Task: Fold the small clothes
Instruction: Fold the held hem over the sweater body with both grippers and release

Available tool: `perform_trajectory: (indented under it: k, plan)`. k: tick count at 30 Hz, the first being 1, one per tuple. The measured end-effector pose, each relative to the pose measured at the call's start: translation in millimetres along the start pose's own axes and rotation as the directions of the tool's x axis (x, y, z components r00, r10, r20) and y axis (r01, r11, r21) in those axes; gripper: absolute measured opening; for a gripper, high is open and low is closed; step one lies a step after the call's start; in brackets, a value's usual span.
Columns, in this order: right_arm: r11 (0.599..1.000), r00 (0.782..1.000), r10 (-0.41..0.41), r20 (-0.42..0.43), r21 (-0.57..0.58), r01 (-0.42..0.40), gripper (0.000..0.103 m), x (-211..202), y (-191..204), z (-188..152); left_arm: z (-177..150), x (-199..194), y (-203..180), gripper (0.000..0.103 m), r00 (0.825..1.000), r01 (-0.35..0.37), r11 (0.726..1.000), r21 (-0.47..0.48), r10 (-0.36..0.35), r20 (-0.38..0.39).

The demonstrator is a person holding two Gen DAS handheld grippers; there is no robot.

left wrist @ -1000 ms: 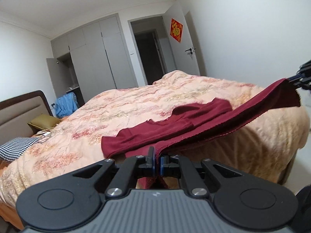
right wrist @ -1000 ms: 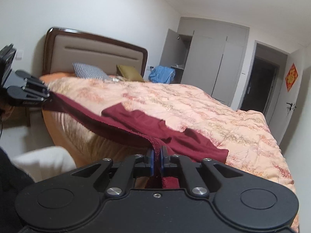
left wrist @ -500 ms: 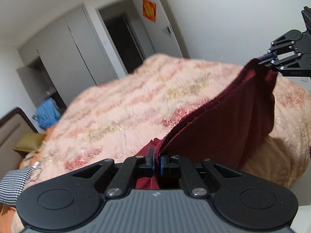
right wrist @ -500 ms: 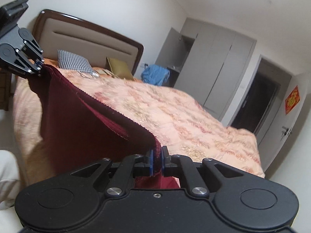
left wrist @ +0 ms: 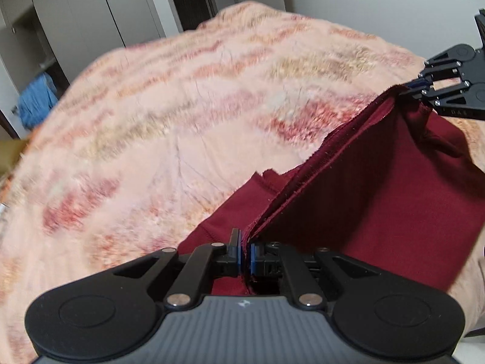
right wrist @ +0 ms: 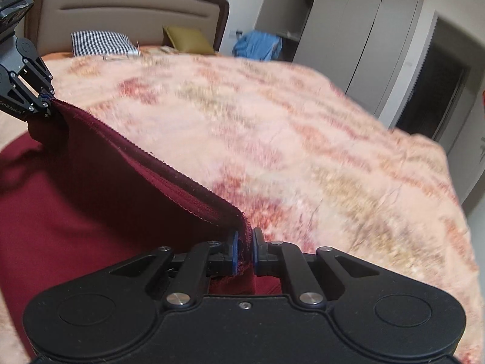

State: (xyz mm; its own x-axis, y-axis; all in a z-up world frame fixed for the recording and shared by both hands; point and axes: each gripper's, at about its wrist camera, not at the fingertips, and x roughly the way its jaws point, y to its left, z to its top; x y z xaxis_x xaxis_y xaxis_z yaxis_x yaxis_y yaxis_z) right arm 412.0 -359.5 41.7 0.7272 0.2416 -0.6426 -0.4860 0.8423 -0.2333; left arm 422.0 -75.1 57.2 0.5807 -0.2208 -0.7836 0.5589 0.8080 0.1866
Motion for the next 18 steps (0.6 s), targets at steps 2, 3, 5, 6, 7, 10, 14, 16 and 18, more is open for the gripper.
perform_trajectory:
  k: [2, 3, 5, 6, 7, 10, 14, 16, 18]
  plan:
    - [1.000, 1.000, 0.012, -0.013, 0.012, -0.012, 0.010, 11, -4, -4, 0, 17, 9, 0.006, 1.000, 0.028, 0.999, -0.020, -0.028, -0.009]
    - [1.000, 1.000, 0.019, -0.017, 0.019, -0.019, 0.010, 14, -6, -6, 1, 24, 13, 0.006, 0.999, 0.042, 0.999, -0.030, -0.042, -0.014]
    - [0.999, 0.999, 0.035, -0.020, 0.040, -0.034, 0.016, 19, -9, -9, 0, 36, 18, 0.006, 0.998, 0.062, 0.997, -0.048, -0.063, -0.021]
    - [0.998, 0.999, 0.037, -0.015, 0.051, -0.036, 0.020, 20, -10, -10, -2, 40, 20, 0.007, 0.997, 0.070, 0.996, -0.055, -0.071, -0.026]
    - [0.997, 0.999, 0.043, -0.006, 0.062, -0.042, 0.026, 21, -12, -12, -4, 43, 20, 0.009, 0.997, 0.075, 0.995, -0.064, -0.077, -0.030]
    - [0.993, 0.997, 0.061, 0.039, 0.096, -0.064, 0.050, 14, -16, -16, -9, 46, 25, 0.054, 0.995, 0.094, 0.991, -0.094, -0.097, -0.027]
    - [0.985, 0.992, 0.061, 0.109, 0.153, -0.077, 0.081, -5, -21, -23, -15, 35, 28, 0.085, 0.995, 0.096, 0.988, -0.122, -0.094, 0.023]
    - [0.981, 0.990, 0.047, 0.135, 0.178, -0.071, 0.088, -14, -21, -29, -18, 27, 31, 0.090, 0.993, 0.110, 0.985, -0.133, -0.104, 0.046]
    - [0.977, 0.986, 0.053, 0.158, 0.195, -0.083, 0.092, -24, -18, -36, -22, 19, 33, 0.095, 0.992, 0.113, 0.983, -0.145, -0.102, 0.080]
